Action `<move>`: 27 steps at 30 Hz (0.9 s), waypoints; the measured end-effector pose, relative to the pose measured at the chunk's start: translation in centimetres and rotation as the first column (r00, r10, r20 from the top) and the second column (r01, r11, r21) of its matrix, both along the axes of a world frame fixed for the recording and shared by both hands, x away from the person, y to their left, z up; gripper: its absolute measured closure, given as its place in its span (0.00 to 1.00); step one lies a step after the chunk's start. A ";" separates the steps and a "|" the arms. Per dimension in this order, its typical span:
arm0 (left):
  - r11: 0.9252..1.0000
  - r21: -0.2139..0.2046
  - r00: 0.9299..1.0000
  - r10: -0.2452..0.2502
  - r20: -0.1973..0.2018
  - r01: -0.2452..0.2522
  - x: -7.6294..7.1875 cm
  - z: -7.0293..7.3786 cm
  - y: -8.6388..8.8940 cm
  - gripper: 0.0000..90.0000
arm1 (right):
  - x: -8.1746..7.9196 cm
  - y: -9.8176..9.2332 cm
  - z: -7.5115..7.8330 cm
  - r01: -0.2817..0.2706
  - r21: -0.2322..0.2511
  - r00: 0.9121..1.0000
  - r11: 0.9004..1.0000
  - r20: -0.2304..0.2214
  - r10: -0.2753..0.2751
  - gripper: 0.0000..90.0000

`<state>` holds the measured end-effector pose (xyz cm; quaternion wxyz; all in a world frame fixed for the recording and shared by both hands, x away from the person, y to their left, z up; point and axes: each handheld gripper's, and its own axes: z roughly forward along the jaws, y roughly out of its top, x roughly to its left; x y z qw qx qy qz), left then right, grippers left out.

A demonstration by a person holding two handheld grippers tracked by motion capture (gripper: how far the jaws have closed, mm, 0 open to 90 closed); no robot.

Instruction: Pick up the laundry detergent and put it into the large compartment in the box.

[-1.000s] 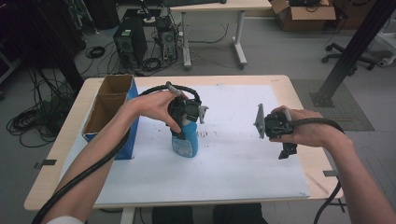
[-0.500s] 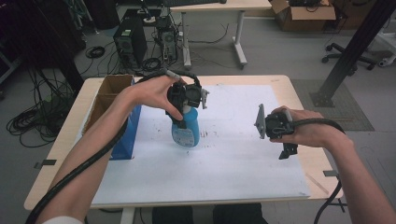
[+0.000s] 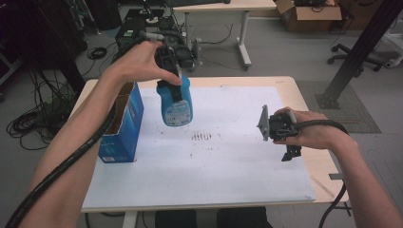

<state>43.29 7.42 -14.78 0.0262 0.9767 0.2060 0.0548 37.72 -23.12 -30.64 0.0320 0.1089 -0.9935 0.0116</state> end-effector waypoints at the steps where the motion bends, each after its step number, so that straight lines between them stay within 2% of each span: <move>1: 0.999 -0.003 0.999 0.040 0.002 -0.040 0.0 0.3 0.5 0.41 | 0.0 0.0 0.1 0.003 0.001 1.000 1.000 0.002 -0.003 0.07; 2: 0.996 0.004 0.996 0.084 -0.003 -0.084 0.1 0.7 1.1 0.41 | 0.0 -0.1 0.2 0.003 0.004 1.000 1.000 0.005 -0.003 0.07; 3: 0.996 0.004 0.996 0.084 -0.003 -0.084 0.1 0.7 1.1 0.42 | 0.0 -0.1 0.2 0.003 0.004 1.000 1.000 0.005 -0.003 0.07; 4: 0.989 0.006 0.989 0.149 -0.006 -0.149 0.2 1.2 2.0 0.42 | 0.0 -0.1 0.3 0.004 0.005 1.000 1.000 0.008 -0.004 0.07; 5: 0.982 0.003 0.982 0.188 -0.001 -0.188 0.3 1.4 2.6 0.42 | 0.0 -0.1 0.3 0.004 0.004 1.000 1.000 0.009 -0.004 0.07; 6: 0.971 0.002 0.971 0.238 0.001 -0.238 0.3 1.6 3.3 0.42 | 0.0 -0.1 0.2 0.005 0.001 1.000 1.000 0.009 -0.005 0.07; 7: 0.971 0.002 0.971 0.238 0.001 -0.238 0.3 1.6 3.3 0.42 | 0.0 -0.1 0.2 0.005 0.001 1.000 1.000 0.009 -0.005 0.07; 8: 0.964 -0.002 0.964 0.266 0.007 -0.266 0.3 1.8 3.7 0.42 | 0.0 0.0 0.1 0.002 0.000 1.000 1.000 0.009 -0.002 0.07; 9: 0.947 -0.004 0.947 0.321 0.014 -0.321 0.3 2.0 4.4 0.42 | 0.0 0.0 0.1 0.002 0.000 1.000 1.000 0.009 -0.002 0.07; 10: 0.936 -0.010 0.936 0.352 0.028 -0.352 0.3 2.1 4.9 0.42 | 0.1 0.1 0.1 -0.001 -0.001 1.000 1.000 0.009 0.001 0.07; 11: 0.910 -0.013 0.909 0.414 0.038 -0.414 0.3 2.4 5.7 0.42 | 0.1 0.2 0.1 -0.004 0.000 1.000 1.000 0.010 0.004 0.07; 13: 0.878 -0.034 0.877 0.479 0.042 -0.478 0.4 2.6 6.8 0.42 | 0.1 0.4 0.1 -0.007 -0.002 1.000 1.000 0.009 0.007 0.07; 14: 0.867 -0.037 0.866 0.498 0.037 -0.497 0.4 2.7 7.3 0.42 | 0.1 0.4 0.1 -0.011 0.002 1.000 1.000 0.010 0.011 0.07; 15: 0.847 -0.048 0.847 0.530 0.030 -0.529 0.4 2.9 7.9 0.42 | 0.1 0.5 0.1 -0.013 0.004 1.000 1.000 0.010 0.013 0.07; 16: 0.832 -0.053 0.832 0.554 0.024 -0.552 0.3 2.9 8.4 0.42 | 0.1 0.5 0.2 -0.014 0.004 1.000 1.000 0.010 0.014 0.07; 17: 0.812 -0.068 0.812 0.583 0.026 -0.580 0.3 3.0 9.0 0.42 | 0.2 0.5 0.2 -0.015 0.004 1.000 1.000 0.010 0.015 0.07; 18: 0.788 -0.072 0.789 0.615 0.021 -0.612 0.3 3.0 9.5 0.42 | 0.2 0.5 0.2 -0.014 0.004 1.000 1.000 0.011 0.014 0.07; 19: 0.768 -0.083 0.769 0.639 0.024 -0.635 0.3 3.0 10.0 0.42 | 0.2 0.5 0.2 -0.014 0.003 1.000 1.000 0.012 0.014 0.07; 20: 0.741 -0.086 0.742 0.670 0.021 -0.666 0.3 3.0 10.7 0.42 | 0.2 0.5 0.2 -0.012 0.001 1.000 1.000 0.012 0.012 0.07; 21: 0.741 -0.086 0.742 0.670 0.021 -0.666 0.3 3.0 10.7 0.42 | 0.2 0.5 0.2 -0.012 0.001 1.000 1.000 0.012 0.012 0.07; 22: 0.711 -0.100 0.713 0.701 0.027 -0.696 0.2 3.0 11.6 0.42 | 0.2 0.5 0.1 -0.013 0.001 1.000 1.000 0.013 0.013 0.07; 23: 0.694 -0.106 0.696 0.718 0.026 -0.712 0.2 3.0 12.1 0.42 | 0.2 0.6 0.1 -0.013 0.002 1.000 1.000 0.013 0.013 0.07; 24: 0.682 -0.112 0.684 0.729 0.027 -0.723 0.1 3.0 12.6 0.42 | 0.1 0.6 0.1 -0.014 0.004 1.000 1.000 0.014 0.014 0.07; 25: 0.664 -0.122 0.667 0.745 0.025 -0.738 0.0 3.0 13.2 0.42 | 0.1 0.6 0.1 -0.016 0.005 1.000 1.000 0.012 0.016 0.07; 26: 0.649 -0.128 0.653 0.757 0.020 -0.750 -0.1 3.1 13.7 0.42 | 0.1 0.5 0.1 -0.015 0.004 1.000 1.000 0.012 0.015 0.07; 27: 0.637 -0.136 0.641 0.767 0.020 -0.759 -0.2 3.1 14.2 0.42 | 0.1 0.5 0.1 -0.016 0.003 1.000 1.000 0.012 0.016 0.07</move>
